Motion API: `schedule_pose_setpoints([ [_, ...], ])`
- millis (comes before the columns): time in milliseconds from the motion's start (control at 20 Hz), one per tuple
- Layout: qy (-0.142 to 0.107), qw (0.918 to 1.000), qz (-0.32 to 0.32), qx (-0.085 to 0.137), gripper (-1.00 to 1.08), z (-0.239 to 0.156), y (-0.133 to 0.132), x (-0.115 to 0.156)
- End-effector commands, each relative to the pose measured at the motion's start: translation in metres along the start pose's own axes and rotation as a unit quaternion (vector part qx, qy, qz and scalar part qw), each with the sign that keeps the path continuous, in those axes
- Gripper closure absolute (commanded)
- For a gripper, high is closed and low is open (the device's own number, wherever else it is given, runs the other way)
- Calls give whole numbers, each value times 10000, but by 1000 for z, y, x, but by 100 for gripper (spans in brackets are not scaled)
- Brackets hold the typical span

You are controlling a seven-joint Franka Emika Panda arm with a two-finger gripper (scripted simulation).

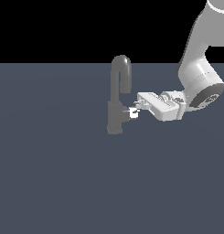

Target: Turn on the faucet by rotating a designated handle.

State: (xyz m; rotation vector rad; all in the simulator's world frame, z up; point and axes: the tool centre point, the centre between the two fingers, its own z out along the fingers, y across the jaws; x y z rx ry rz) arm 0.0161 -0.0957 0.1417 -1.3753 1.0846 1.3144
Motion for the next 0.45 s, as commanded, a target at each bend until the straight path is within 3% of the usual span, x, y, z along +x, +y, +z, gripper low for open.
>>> schedule_pose_setpoints([
  [0,-21,10000,84,9,108,0,8,21],
  [400,-55,9998,185,10,108,1,27,68],
])
